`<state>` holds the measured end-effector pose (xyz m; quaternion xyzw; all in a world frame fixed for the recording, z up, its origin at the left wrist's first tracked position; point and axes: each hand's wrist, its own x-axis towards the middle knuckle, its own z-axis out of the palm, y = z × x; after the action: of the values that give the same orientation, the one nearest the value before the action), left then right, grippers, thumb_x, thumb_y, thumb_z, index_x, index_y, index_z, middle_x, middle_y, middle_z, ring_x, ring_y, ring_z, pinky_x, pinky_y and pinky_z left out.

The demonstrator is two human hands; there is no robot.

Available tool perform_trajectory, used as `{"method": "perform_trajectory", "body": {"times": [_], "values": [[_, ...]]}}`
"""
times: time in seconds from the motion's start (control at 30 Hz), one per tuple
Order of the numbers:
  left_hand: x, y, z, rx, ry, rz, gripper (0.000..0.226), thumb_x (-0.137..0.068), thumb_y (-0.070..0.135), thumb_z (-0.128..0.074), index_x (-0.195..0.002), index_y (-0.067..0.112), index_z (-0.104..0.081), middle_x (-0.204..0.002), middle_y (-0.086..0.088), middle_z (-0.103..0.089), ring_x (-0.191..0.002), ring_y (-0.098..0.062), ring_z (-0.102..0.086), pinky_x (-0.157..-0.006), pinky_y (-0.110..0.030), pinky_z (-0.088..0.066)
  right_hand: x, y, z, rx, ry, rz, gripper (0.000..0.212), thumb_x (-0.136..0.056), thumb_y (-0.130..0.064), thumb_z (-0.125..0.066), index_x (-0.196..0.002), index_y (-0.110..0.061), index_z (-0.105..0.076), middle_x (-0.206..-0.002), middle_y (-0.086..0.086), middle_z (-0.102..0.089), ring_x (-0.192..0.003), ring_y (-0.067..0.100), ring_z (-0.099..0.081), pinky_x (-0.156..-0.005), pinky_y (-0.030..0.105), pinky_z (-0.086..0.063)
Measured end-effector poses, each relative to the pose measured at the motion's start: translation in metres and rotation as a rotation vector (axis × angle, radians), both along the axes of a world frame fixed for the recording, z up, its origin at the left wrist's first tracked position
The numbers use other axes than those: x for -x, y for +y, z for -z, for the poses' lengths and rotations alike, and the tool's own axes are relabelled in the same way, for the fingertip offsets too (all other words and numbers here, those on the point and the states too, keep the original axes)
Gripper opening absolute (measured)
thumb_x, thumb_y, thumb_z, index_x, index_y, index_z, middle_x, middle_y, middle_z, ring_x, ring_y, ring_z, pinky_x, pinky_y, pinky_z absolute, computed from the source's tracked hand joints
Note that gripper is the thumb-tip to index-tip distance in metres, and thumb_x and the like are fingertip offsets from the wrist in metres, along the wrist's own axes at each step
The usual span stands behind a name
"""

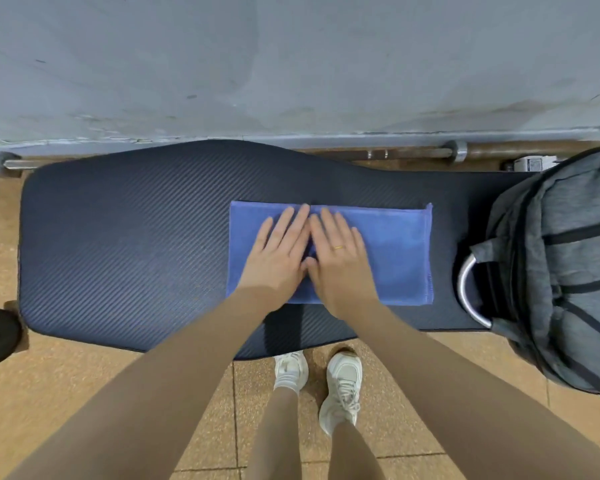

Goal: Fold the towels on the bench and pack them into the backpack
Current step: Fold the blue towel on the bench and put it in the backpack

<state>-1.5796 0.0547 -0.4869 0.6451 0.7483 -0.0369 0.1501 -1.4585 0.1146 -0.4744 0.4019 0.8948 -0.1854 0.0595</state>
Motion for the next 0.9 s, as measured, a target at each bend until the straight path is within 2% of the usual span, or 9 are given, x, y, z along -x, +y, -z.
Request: {"method": "perform_trajectory", "body": {"times": [0.13, 0.27, 0.37, 0.43, 0.53, 0.67, 0.73, 0.8, 0.9], "values": [[0.013, -0.016, 0.019, 0.052, -0.031, 0.021, 0.072, -0.084, 0.053, -0.032, -0.138, 0.005, -0.035, -0.149, -0.013, -0.031, -0.135, -0.031, -0.018, -0.109, -0.044, -0.011, -0.008, -0.002, 0.022, -0.016, -0.138, -0.122, 0.059, -0.085, -0.042, -0.032, -0.137, -0.016, -0.040, -0.140, 0.008, -0.048, -0.128, 0.027, -0.048, -0.105, 0.041, -0.037], [0.023, -0.020, 0.015, 0.082, -0.028, 0.031, 0.104, -0.069, 0.074, -0.034, -0.143, 0.002, -0.019, -0.150, -0.020, -0.024, -0.139, -0.033, -0.015, -0.112, -0.041, -0.005, -0.077, 0.029, 0.026, -0.031, -0.242, 0.060, 0.064, -0.088, -0.049, -0.026, -0.144, -0.018, -0.026, -0.151, 0.008, -0.032, -0.137, 0.028, -0.033, -0.109, 0.043, -0.011], [0.018, -0.017, 0.008, 0.173, -0.055, 0.001, 0.117, -0.065, 0.077, -0.044, -0.146, 0.006, 0.000, -0.155, -0.015, 0.002, -0.143, -0.031, 0.004, -0.114, -0.041, 0.007, -0.116, 0.045, 0.015, 0.072, -0.295, 0.156, 0.071, -0.089, -0.056, -0.017, -0.149, -0.019, -0.008, -0.158, 0.007, -0.007, -0.145, 0.029, -0.010, -0.115, 0.044, -0.006], [0.014, -0.015, 0.001, 0.215, -0.045, -0.020, 0.121, -0.065, 0.077, -0.050, -0.146, 0.009, 0.009, -0.155, -0.011, 0.013, -0.143, -0.029, 0.013, -0.113, -0.041, 0.012, -0.119, 0.048, 0.004, 0.166, -0.279, 0.256, 0.070, -0.095, -0.050, -0.028, -0.149, -0.016, -0.001, -0.158, 0.010, 0.001, -0.145, 0.029, -0.001, -0.117, 0.043, -0.006], [0.009, -0.011, -0.012, 0.254, -0.018, -0.057, 0.120, -0.066, 0.079, -0.048, -0.146, 0.012, 0.012, -0.155, -0.007, 0.018, -0.143, -0.026, 0.015, -0.114, -0.044, 0.011, -0.108, 0.041, -0.014, 0.217, -0.149, 0.455, 0.062, -0.096, -0.026, -0.043, -0.147, -0.008, -0.012, -0.155, 0.011, -0.015, -0.142, 0.028, -0.015, -0.114, 0.040, -0.021], [-0.007, -0.002, -0.027, 0.217, -0.052, -0.031, 0.112, -0.072, 0.075, -0.046, -0.146, 0.014, 0.012, -0.155, -0.002, 0.017, -0.143, -0.023, 0.015, -0.112, -0.038, 0.016, -0.101, 0.035, -0.023, 0.324, -0.032, 0.838, 0.048, -0.092, -0.020, -0.050, -0.136, -0.007, -0.034, -0.134, 0.013, -0.045, -0.119, 0.032, -0.046, -0.096, 0.047, -0.043], [-0.024, 0.008, -0.027, 0.174, -0.091, 0.037, 0.107, -0.076, 0.073, -0.044, -0.145, 0.016, 0.015, -0.155, 0.000, 0.019, -0.143, -0.020, 0.016, -0.110, -0.034, 0.018, -0.098, 0.036, -0.021, 0.436, -0.013, 1.012, 0.048, -0.091, -0.022, -0.054, -0.133, -0.007, -0.037, -0.126, 0.012, -0.053, -0.113, 0.032, -0.052, -0.090, 0.044, -0.046], [-0.042, 0.020, -0.024, 0.139, -0.119, 0.096, 0.104, -0.078, 0.071, -0.043, -0.145, 0.017, 0.015, -0.155, 0.001, 0.017, -0.143, -0.020, 0.015, -0.110, -0.032, 0.018, -0.096, 0.041, -0.018, 0.553, 0.030, 1.154, 0.042, -0.088, -0.021, -0.059, -0.124, -0.003, -0.046, -0.115, 0.011, -0.060, -0.100, 0.030, -0.058, -0.074, 0.033, -0.046], [-0.060, 0.033, -0.017, 0.133, -0.124, 0.163, 0.100, -0.079, 0.070, -0.042, -0.146, 0.018, 0.012, -0.155, 0.001, 0.016, -0.144, -0.021, 0.013, -0.110, -0.032, 0.018, -0.096, 0.047, -0.020, 0.698, 0.188, 1.223, 0.018, -0.083, -0.014, -0.064, -0.094, 0.000, -0.060, -0.083, 0.008, -0.062, -0.076, 0.024, -0.056, -0.055, 0.026, -0.040]]}}
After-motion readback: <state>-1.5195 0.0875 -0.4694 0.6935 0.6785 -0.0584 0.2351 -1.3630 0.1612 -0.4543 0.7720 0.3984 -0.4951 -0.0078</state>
